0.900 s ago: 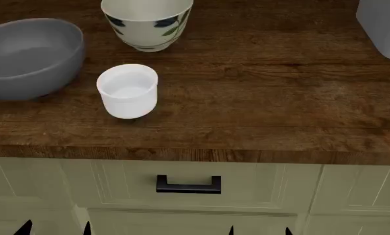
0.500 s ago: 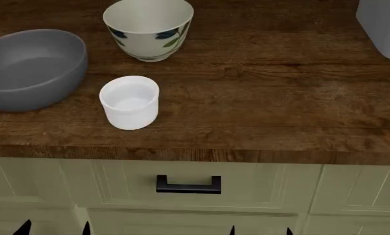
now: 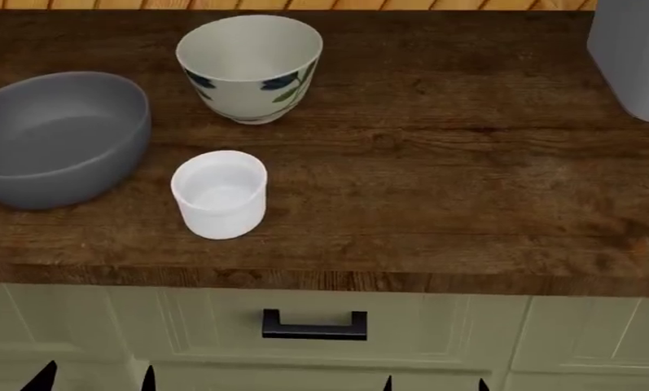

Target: Stack the bowls from largest to smallest.

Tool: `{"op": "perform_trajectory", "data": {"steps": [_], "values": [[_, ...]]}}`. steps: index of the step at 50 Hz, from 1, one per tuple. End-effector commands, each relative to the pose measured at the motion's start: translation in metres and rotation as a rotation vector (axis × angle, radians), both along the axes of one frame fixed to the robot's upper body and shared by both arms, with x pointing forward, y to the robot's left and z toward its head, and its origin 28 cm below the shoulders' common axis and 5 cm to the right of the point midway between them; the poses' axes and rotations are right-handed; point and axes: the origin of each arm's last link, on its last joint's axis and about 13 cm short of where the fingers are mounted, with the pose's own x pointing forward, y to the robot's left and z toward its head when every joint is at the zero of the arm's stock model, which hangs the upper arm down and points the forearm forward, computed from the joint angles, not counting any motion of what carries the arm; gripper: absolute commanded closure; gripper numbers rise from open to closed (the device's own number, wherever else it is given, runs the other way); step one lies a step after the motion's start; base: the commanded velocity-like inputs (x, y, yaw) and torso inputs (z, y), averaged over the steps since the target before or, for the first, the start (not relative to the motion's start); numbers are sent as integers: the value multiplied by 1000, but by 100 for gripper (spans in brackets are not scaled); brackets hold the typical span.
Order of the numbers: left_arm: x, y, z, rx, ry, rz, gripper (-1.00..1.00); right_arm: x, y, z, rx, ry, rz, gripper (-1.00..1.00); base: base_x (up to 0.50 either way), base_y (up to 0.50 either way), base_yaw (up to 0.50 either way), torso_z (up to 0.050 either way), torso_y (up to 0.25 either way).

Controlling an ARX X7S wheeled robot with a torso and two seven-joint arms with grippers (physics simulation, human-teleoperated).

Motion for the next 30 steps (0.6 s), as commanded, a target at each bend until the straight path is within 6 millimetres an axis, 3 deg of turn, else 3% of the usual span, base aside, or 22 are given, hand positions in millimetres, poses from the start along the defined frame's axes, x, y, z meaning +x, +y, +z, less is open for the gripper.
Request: {"op": "perform_trajectory", "data": {"steps": [1,17,20,21,22,25,30], "values": [[1,-1,0,1,5,1,-100,1,0,0,-6,4,-3,-100,0,0,0,50,0],[2,-1,1,-3,10,8,-100,2,-2,5,25,12,-34,-100,0,0,0,50,0],[2,4,12,-53,21,7,-100,5,-6,20,-5,-9,-47,-100,0,0,0,0,0],[1,5,14,19,42,-20,-100,5,-7,29,-5,-20,-43,-100,0,0,0,0,0],[2,7,26,-92,58,11,-100,7,-9,46,-2,-54,-50,-100,0,0,0,0,0],[-1,13,61,-20,45,-3,-100,13,-18,89,-23,-114,-56,-100,0,0,0,0,0],[-5,22,102,4,34,-44,-100,11,-30,133,-52,-157,-65,-100,0,0,0,0,0]]}}
